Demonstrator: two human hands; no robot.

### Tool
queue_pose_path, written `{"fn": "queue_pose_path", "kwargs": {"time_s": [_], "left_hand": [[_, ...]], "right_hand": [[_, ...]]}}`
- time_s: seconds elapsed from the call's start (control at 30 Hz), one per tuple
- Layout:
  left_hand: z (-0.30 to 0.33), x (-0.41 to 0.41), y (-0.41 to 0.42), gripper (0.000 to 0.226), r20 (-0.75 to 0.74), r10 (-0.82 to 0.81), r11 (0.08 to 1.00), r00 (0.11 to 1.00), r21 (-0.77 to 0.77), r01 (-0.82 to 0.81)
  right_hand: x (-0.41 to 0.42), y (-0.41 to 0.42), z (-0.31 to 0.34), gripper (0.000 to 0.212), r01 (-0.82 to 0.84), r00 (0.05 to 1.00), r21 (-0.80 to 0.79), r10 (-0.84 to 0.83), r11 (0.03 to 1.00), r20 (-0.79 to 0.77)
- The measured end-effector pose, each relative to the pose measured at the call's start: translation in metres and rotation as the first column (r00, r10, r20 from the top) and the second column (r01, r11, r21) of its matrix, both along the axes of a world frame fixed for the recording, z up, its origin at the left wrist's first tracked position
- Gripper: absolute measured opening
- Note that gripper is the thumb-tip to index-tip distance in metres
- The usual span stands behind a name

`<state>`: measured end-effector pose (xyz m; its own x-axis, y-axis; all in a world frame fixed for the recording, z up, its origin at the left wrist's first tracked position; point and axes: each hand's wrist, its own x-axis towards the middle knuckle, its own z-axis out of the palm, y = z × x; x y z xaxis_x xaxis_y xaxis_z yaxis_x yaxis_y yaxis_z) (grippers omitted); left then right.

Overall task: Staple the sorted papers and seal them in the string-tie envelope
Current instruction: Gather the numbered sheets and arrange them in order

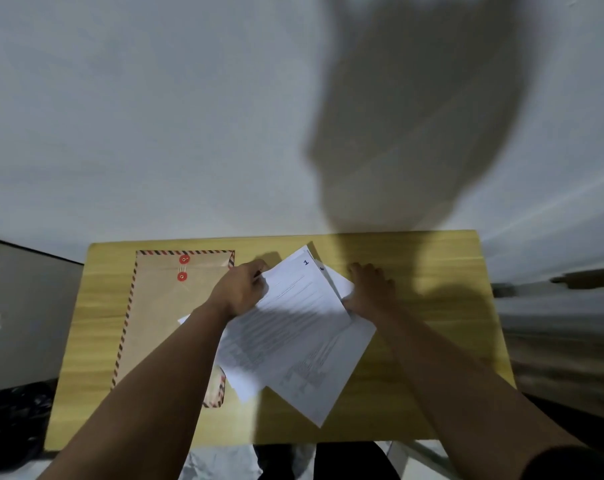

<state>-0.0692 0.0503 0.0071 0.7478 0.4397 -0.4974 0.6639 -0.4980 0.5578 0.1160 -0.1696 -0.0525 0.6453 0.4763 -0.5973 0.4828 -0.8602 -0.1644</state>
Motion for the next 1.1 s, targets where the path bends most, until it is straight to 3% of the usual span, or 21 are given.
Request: {"fn": "queue_pose_path", "kwargs": {"time_s": [0.13,0.3,0.4,0.6,0.83,0.97,1.1], "left_hand": [[0.004,-0.009,0.000,0.035,0.044,0.015,1.000,0.999,-0.017,-0.014],[0.005,-0.024,0.004,0.014,0.095,0.054,0.998,0.994,-0.042,-0.050],[0.009,-0.034,0.008,0.012,0.123,0.066,0.998,0.990,-0.026,-0.063],[0.028,-0.069,0.015,0.013,0.155,0.050,0.998,0.987,0.018,-0.054],[0.085,-0.116,0.017,0.022,0.331,0.009,0.997,0.944,0.069,-0.033],[0.125,-0.133,0.019,0.028,0.430,-0.017,0.992,0.902,0.123,-0.041],[0.164,-0.144,0.021,0.023,0.508,-0.056,0.979,0.860,0.197,-0.052]], "right_hand": [[-0.010,0.000,-0.003,0.064,0.030,0.999,-0.009,-0.030,1.000,0.045],[-0.018,-0.003,-0.002,0.067,0.083,0.997,0.040,-0.083,0.996,-0.003],[-0.023,-0.007,0.001,0.060,0.121,0.991,0.087,-0.116,0.989,-0.063],[-0.051,-0.034,0.019,0.047,0.169,0.985,0.159,-0.171,0.973,-0.004],[-0.088,-0.037,0.106,0.060,0.138,0.980,0.412,-0.185,0.901,0.076],[-0.093,-0.023,0.173,0.037,0.141,0.970,0.571,-0.228,0.809,0.083],[-0.100,-0.006,0.243,0.027,0.086,0.967,0.699,-0.227,0.709,0.111]]}}
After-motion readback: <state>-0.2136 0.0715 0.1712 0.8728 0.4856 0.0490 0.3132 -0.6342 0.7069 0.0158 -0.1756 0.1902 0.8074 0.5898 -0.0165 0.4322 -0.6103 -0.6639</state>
